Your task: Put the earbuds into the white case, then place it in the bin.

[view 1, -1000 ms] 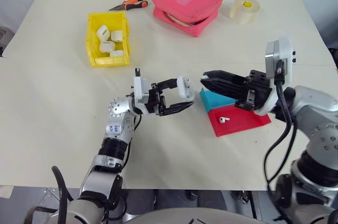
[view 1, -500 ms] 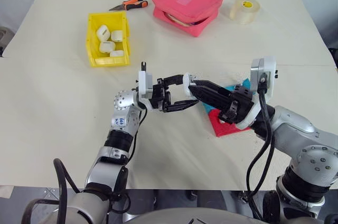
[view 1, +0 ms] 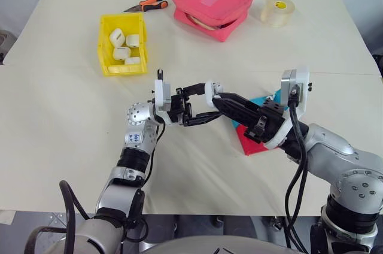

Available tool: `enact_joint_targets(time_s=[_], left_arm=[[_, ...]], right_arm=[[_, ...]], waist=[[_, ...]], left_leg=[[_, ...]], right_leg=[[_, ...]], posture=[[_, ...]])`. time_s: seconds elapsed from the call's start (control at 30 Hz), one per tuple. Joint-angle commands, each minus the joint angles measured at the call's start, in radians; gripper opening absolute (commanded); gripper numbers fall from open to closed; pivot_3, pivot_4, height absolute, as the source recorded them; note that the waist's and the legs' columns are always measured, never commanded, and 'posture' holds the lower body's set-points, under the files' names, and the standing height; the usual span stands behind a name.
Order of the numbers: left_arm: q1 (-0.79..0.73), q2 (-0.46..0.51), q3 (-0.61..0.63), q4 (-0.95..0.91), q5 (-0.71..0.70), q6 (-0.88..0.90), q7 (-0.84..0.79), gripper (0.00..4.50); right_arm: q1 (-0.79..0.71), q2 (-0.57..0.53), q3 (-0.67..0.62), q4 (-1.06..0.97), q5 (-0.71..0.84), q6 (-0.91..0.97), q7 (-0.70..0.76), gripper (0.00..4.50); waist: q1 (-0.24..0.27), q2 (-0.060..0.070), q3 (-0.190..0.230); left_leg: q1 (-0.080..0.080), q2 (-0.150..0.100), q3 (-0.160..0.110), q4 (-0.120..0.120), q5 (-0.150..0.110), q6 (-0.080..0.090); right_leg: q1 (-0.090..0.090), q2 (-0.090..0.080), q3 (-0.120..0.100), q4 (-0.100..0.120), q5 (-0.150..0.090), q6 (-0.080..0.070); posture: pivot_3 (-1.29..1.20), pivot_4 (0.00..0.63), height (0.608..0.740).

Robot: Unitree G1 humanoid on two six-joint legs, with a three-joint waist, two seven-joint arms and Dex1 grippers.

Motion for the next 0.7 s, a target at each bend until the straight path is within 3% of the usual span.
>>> enact_joint_targets(time_s=[0.03,0.4,0.7], left_arm=[[0.004,-0.009,0.007,-0.077,-0.025,-0.005,0.013,2.79],[0.03,-0.013,-0.007,-0.152,-0.04,0.026,0.024,2.79],[0.031,-0.002,0.01,-0.178,-0.049,0.027,0.046,2.79]], right_arm=[[0.027,-0.029,0.027,0.01,-0.022,-0.027,0.002,0.43],[0.062,-0.08,0.121,0.051,-0.14,-0.096,0.035,0.43],[0.093,-0.129,0.118,0.075,-0.183,-0.121,0.061,0.43]], waist=[[-0.001,0.0,0.0],[0.0,0.0,0.0],[0.001,0.0,0.0]], left_leg=[[0.0,0.0,0.0,0.0,0.0,0.0],[0.0,0.0,0.0,0.0,0.0,0.0],[0.0,0.0,0.0,0.0,0.0,0.0]], right_leg=[[0.0,0.0,0.0,0.0,0.0,0.0],[0.0,0.0,0.0,0.0,0.0,0.0],[0.0,0.0,0.0,0.0,0.0,0.0]], posture=[[0.0,0.15,0.74],[0.0,0.15,0.74],[0.0,0.15,0.74]])
